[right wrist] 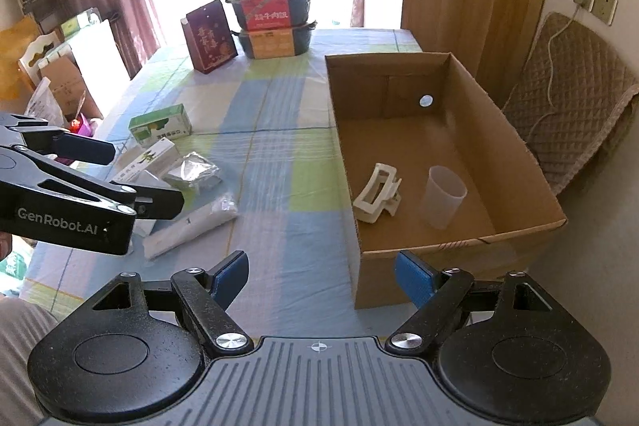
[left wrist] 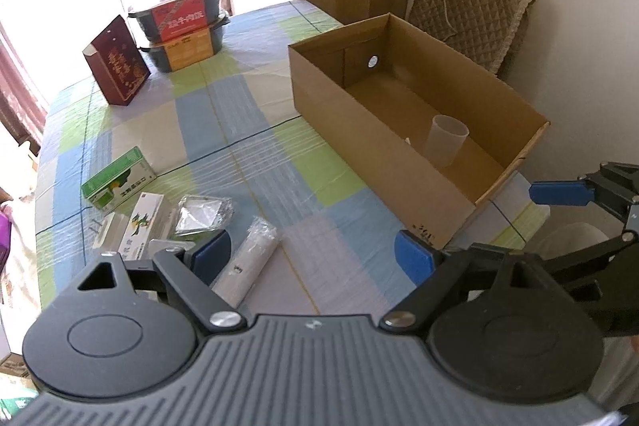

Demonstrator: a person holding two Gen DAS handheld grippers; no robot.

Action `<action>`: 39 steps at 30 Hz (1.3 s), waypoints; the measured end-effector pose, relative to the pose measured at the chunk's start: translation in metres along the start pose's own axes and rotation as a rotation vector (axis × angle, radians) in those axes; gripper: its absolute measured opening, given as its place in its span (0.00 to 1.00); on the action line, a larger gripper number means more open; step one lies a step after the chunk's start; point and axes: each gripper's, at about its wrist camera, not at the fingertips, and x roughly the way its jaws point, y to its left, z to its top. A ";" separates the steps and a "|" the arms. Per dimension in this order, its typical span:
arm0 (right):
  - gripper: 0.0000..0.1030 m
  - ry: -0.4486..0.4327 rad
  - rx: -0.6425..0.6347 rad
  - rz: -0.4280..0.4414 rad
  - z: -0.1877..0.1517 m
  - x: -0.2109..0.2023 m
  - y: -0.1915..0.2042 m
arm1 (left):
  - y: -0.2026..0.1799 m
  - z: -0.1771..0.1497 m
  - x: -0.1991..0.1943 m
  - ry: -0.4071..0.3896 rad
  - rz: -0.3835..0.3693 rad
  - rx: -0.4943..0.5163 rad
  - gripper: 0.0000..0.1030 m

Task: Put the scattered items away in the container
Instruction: 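Lift both tools out of the box back toward the table items, then grasp the white pill bottle with the left tool while the right tool grasps the wrapped white tube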

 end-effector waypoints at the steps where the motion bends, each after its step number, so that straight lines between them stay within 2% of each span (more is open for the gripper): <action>1: 0.83 0.002 -0.002 0.003 0.000 0.001 0.001 | 0.002 -0.002 -0.001 0.001 0.003 -0.006 0.84; 11: 0.83 0.040 -0.033 0.057 -0.002 0.021 0.019 | 0.032 -0.025 -0.001 0.023 0.040 -0.085 0.85; 23: 0.83 0.083 -0.066 0.139 0.009 0.066 0.039 | 0.100 -0.082 0.019 0.107 0.133 -0.249 0.83; 27: 0.83 0.114 -0.081 0.163 0.013 0.087 0.048 | 0.119 -0.094 0.030 0.136 0.146 -0.288 0.79; 31: 0.83 0.148 -0.080 0.176 0.016 0.110 0.054 | 0.135 -0.103 0.045 0.174 0.150 -0.341 0.68; 38: 0.83 0.198 -0.067 0.177 0.021 0.140 0.056 | 0.156 -0.108 0.080 0.201 0.141 -0.409 0.61; 39: 0.83 0.204 -0.064 0.178 0.021 0.143 0.057 | 0.159 -0.107 0.086 0.205 0.140 -0.416 0.57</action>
